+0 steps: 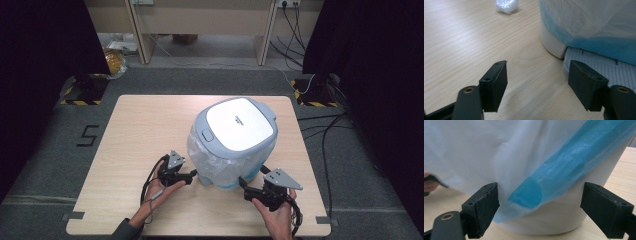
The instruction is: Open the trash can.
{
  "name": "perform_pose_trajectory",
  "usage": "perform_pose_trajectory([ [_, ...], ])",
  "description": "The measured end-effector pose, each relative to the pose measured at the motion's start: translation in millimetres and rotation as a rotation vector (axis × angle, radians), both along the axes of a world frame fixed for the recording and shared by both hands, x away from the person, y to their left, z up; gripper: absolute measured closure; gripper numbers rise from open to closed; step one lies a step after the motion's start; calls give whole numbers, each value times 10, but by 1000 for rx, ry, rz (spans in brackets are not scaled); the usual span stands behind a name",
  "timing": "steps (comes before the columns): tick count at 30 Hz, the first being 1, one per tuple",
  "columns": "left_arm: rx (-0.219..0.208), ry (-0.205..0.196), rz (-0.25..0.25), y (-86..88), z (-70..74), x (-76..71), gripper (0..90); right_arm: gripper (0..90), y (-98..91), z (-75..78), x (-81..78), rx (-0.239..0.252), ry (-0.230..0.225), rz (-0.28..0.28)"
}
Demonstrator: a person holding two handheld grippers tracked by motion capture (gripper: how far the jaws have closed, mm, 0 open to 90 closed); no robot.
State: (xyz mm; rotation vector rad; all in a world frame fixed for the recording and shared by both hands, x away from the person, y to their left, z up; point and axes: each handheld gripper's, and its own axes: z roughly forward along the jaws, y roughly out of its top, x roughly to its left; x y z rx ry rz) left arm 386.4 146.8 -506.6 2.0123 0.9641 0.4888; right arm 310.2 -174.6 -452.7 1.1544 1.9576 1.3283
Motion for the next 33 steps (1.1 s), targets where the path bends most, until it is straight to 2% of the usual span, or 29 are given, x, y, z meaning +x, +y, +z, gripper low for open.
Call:
perform_pose_trajectory([
  [1, -4, 0, 1, -17, 0, -5, 338, 57, -14, -6, 42, -9, 4, -32],
  [3, -14, 9, -13, -56, -2, -14, 341, 59, -28, -3, 52, -11, 5, -42],
  [4, -28, 21, -29, -90, -4, -18, 333, 86, -64, 3, 66, -15, 2, -58],
  [6, -54, 53, -65, -172, -10, -29, 263, 162, -138, 11, 87, -14, -5, -66],
  [7, -48, 43, -70, -234, -5, -50, 234, 143, -197, 10, 121, -6, -2, -83],
  [9, -25, 14, -82, -354, 20, -83, 231, 140, -220, 9, 138, -13, -5, -90],
  [15, -45, 36, -132, -635, 29, -112, 214, 142, -370, 21, 292, -27, 1, -129],
  [18, -31, 44, -155, -736, -15, -150, 235, 146, -432, 26, 361, -29, -3, -152],
  [19, -14, 32, -149, -767, -44, -169, 244, 148, -446, 29, 371, -24, -1, -161],
  [21, 0, 17, -142, -783, -82, -191, 233, 148, -451, 35, 365, -11, -3, -173],
  [25, -64, 29, -143, -706, -78, -225, 258, 148, -354, 49, 251, -15, -21, -122],
  [27, -67, 26, -152, -705, -77, -247, 258, 145, -281, 52, 202, -25, -24, -108],
  [29, -79, 17, -154, -717, -88, -269, 258, 89, -227, 55, 193, -36, -28, -102],
  [31, -87, 18, -160, -734, -92, -284, 258, 36, -229, 57, 202, -41, -28, -124],
  [33, -98, 20, -170, -766, -89, -293, 258, 30, -242, 57, 208, -44, -30, -132],
])
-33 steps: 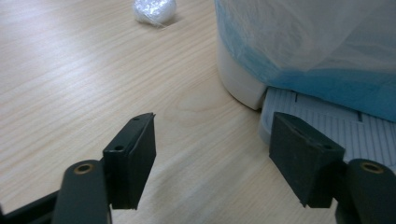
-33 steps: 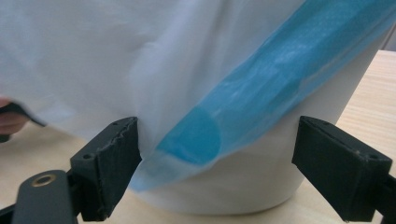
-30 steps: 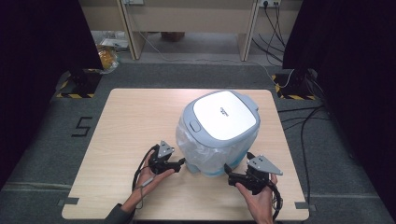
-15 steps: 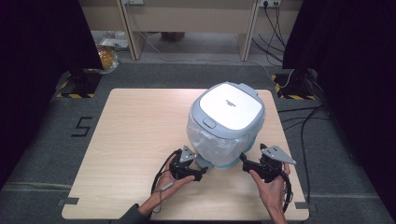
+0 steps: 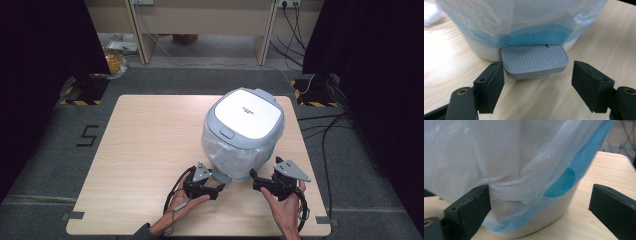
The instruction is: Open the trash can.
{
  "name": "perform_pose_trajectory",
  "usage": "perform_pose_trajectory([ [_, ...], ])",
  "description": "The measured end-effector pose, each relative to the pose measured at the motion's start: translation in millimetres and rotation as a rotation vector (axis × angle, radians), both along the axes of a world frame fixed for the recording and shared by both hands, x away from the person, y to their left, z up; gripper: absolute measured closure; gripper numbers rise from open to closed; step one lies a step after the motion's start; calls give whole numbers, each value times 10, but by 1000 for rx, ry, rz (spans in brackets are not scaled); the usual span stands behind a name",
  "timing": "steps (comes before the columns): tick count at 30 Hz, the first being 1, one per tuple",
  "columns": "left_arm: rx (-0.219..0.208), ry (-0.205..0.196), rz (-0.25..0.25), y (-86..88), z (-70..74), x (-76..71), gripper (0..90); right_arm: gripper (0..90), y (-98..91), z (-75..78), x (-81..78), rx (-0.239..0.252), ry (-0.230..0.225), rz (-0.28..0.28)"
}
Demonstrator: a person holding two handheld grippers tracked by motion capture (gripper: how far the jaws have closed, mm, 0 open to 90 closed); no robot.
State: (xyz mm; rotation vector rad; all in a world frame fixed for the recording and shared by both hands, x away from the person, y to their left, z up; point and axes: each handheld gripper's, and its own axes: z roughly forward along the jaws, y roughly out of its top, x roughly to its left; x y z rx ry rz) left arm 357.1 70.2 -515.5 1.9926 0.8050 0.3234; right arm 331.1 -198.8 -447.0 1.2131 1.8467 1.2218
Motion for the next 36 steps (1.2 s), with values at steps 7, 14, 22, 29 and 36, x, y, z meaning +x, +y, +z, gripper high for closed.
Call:
perform_pose_trajectory([
  [7, 2, -23, -53, -271, 51, -15, 258, 164, -198, -4, 72, 18, -14, -66],
  [14, -20, -28, -126, -564, 99, -70, 267, 150, -244, -46, 22, 26, 13, -55],
  [22, -9, -54, -101, -237, 117, -120, 269, 150, -215, -239, 20, 5, 101, -13],
  [29, -5, -40, -13, 247, 49, -35, 274, 150, -82, -367, 69, -15, 133, 13],
  [36, 57, -77, 59, 565, 45, 27, 269, 150, -29, -452, 93, 15, 155, 22],
])
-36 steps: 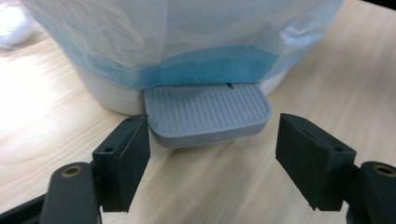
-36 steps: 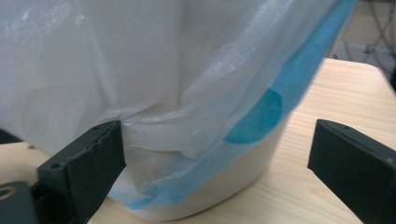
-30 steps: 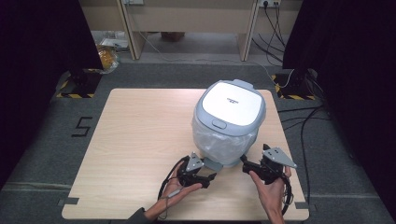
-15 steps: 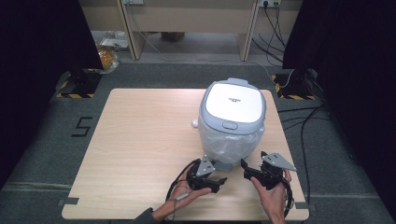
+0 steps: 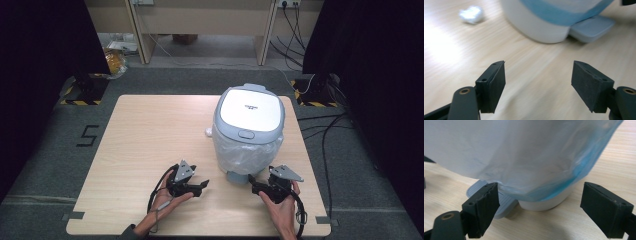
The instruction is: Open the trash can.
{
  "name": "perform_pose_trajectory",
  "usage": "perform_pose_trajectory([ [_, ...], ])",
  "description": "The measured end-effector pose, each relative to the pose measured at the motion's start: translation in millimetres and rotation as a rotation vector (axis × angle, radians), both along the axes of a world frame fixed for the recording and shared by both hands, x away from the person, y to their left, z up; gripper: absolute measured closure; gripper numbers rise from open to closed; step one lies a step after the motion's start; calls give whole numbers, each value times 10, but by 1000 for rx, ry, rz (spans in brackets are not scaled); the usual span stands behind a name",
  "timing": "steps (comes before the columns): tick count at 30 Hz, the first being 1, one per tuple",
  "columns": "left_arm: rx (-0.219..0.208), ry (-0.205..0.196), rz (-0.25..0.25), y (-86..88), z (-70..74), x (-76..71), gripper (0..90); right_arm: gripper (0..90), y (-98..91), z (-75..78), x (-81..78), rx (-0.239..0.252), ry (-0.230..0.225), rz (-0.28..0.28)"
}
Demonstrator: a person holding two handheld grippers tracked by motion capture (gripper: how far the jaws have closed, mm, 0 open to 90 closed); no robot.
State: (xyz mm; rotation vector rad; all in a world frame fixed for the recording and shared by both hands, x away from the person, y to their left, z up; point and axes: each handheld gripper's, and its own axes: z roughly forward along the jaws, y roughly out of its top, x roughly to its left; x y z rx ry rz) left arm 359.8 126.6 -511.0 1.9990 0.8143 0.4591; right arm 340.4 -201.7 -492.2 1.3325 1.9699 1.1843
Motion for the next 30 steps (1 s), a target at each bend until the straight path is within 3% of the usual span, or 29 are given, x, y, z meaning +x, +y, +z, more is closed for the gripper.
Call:
perform_pose_trajectory([
  [5, 59, 2, 34, 154, -19, 45, 257, 150, 47, -16, 1, -20, -3, 3],
  [9, 101, 13, 70, 288, -70, 77, 251, 150, 127, -96, 24, -43, 23, 15],
  [13, 100, 33, 81, 386, -100, 106, 248, 141, 175, -148, 27, -45, 34, 18],
  [15, 145, 43, 87, 420, -107, 126, 241, 143, 186, -146, 24, -60, 35, 14],
  [18, 127, 64, 86, 451, -111, 153, 242, 143, 195, -154, 15, -59, 36, 3],
  [24, 117, 75, 82, 461, -114, 165, 243, 138, 284, -159, -30, -146, 11, -29],
  [30, 115, 78, 82, 464, -114, 167, 245, 138, 313, -159, -44, -181, -5, -35],
])
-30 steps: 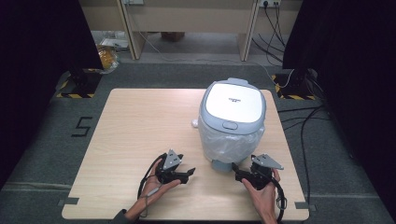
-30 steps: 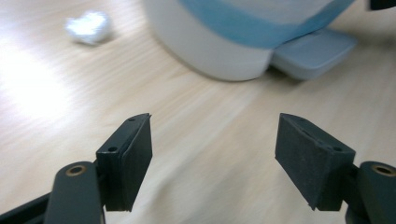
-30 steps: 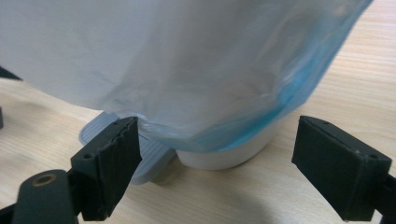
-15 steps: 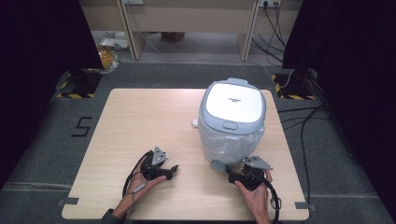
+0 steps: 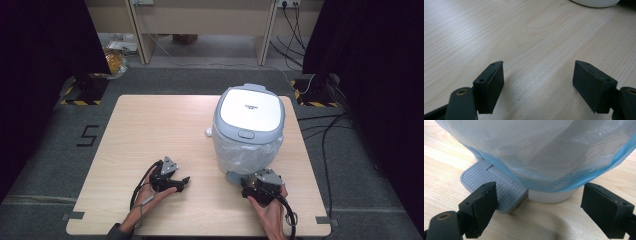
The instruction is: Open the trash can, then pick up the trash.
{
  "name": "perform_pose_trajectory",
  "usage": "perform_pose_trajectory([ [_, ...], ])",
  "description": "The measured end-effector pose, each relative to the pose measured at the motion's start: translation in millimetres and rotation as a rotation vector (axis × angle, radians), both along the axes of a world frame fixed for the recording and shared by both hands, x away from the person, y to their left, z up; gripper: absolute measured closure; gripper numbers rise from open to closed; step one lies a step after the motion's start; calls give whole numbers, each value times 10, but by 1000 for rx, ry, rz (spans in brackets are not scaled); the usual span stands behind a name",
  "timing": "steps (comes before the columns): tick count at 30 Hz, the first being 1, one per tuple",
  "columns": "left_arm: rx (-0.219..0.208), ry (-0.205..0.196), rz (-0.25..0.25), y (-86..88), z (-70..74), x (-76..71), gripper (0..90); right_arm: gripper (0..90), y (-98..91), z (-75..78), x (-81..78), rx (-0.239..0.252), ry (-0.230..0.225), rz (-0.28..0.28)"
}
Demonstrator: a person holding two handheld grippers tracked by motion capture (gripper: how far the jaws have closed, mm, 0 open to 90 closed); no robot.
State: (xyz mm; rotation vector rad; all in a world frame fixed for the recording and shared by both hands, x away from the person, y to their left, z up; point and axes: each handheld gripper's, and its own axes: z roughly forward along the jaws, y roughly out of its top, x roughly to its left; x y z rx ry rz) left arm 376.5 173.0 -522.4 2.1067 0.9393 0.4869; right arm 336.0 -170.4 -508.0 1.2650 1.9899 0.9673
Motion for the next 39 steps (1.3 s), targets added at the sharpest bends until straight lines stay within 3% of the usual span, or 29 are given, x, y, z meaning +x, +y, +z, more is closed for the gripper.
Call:
perform_pose_trajectory([
  [6, -1, 8, -1, 7, 3, 3, 246, 138, 49, -6, -28, -43, -24, -17],
  [12, -8, 19, -2, 16, 2, 14, 245, 139, 66, -21, -26, -62, -14, -21],
  [21, -24, 41, -7, 28, -1, 34, 245, 139, 58, -69, 4, -48, 25, -19],
  [29, -27, 45, -12, 32, -1, 38, 245, 139, 62, -71, 1, -56, 17, -16],
  [35, -25, 37, -17, 29, 1, 40, 241, 139, 64, -69, -1, -53, 23, -21],
  [39, -27, -7, 24, 7, 32, 184, 229, 139, 64, -71, -1, -54, 19, -19],
])
